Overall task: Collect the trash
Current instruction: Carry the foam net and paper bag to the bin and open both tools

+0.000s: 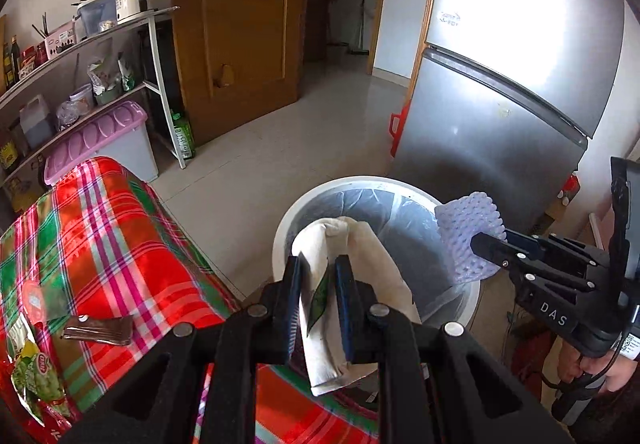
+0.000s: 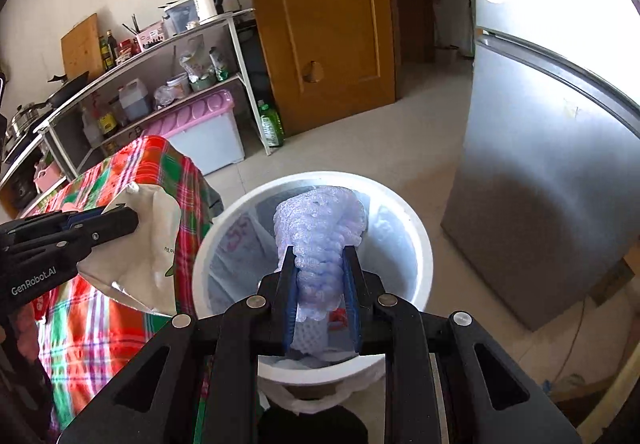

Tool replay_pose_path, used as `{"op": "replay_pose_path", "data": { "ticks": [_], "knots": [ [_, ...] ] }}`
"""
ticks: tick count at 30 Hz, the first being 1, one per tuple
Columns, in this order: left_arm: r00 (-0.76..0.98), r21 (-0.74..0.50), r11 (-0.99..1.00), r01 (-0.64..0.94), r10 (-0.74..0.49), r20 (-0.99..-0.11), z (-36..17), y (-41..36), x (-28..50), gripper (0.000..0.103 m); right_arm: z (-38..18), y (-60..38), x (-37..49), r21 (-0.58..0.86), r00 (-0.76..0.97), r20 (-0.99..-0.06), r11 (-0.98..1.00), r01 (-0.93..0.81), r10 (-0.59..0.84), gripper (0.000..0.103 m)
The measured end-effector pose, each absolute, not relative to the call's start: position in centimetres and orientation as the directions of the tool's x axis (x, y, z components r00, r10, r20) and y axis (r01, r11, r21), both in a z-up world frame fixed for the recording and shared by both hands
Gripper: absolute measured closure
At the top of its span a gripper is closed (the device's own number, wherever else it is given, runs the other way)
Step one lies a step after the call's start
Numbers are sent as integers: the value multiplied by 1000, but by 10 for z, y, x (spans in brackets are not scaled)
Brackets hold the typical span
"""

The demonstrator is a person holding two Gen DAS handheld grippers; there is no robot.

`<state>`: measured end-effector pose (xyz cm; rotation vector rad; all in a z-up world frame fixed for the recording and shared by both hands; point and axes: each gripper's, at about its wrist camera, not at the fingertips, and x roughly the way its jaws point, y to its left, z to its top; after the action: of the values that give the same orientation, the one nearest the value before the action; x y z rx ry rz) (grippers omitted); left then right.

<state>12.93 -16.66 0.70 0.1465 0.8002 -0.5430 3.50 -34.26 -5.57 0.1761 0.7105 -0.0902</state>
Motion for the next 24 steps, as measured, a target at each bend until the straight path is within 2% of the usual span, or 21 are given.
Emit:
{"op": "replay_pose_path", "data": {
  "ticks": [9, 14, 16, 17, 19, 24],
  "knots": [
    [539, -61, 849, 525, -388, -748, -13, -199, 140, 84, -84, -370, 48, 125, 706, -707, 975, 185, -44, 81],
    [521, -74, 855, 513, -378, -766, -21, -202, 146, 82, -90, -370, 59, 114, 690, -722, 976, 183, -45, 74],
    [523, -74, 858, 508, -375, -765, -22, -202, 146, 64, -91, -371, 60, 115, 688, -724, 977, 180, -41, 66],
    [519, -79, 858, 507, -377, -767, -23, -201, 146, 61, -92, -372, 59, 117, 687, -726, 976, 183, -42, 59],
    [513, -89, 858, 506, -383, -768, -24, -199, 146, 59, -93, -373, 59, 123, 686, -727, 974, 193, -44, 54],
    [519, -90, 866, 492, -374, -769, -23, -195, 146, 53, -92, -373, 56, 133, 692, -721, 971, 199, -43, 53]
  ]
}}
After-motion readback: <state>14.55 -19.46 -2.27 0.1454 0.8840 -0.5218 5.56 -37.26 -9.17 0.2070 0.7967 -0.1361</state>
